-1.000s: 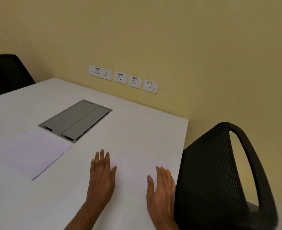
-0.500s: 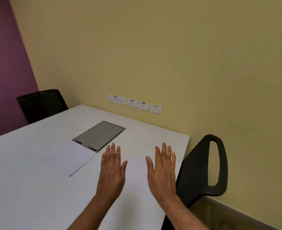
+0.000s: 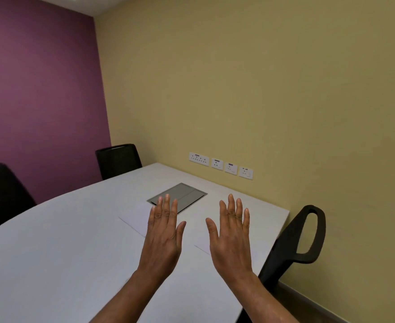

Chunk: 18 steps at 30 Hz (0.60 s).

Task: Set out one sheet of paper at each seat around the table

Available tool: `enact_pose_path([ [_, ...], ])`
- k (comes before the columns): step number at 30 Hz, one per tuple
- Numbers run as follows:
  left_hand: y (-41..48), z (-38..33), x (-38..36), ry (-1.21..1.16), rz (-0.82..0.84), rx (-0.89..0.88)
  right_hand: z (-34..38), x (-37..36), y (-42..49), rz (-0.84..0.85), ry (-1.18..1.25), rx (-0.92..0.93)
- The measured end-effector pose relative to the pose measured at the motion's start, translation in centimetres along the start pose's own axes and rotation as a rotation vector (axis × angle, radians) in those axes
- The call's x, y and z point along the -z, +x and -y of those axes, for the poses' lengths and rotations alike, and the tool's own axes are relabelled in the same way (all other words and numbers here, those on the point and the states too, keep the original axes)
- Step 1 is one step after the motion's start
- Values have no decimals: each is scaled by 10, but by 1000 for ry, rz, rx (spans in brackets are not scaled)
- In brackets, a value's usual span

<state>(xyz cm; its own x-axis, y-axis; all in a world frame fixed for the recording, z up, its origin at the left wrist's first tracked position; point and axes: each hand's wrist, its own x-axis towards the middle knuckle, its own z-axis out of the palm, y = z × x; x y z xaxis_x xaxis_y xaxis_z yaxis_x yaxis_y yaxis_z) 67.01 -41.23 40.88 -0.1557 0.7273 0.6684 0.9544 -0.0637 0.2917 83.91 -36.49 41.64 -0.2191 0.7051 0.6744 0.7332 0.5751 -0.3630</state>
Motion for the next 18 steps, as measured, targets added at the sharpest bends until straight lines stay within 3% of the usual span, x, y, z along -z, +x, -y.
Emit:
enact_pose_path([
  [18,-68,144,269,25,-192,-13,305,11,-53,-107,77,119],
])
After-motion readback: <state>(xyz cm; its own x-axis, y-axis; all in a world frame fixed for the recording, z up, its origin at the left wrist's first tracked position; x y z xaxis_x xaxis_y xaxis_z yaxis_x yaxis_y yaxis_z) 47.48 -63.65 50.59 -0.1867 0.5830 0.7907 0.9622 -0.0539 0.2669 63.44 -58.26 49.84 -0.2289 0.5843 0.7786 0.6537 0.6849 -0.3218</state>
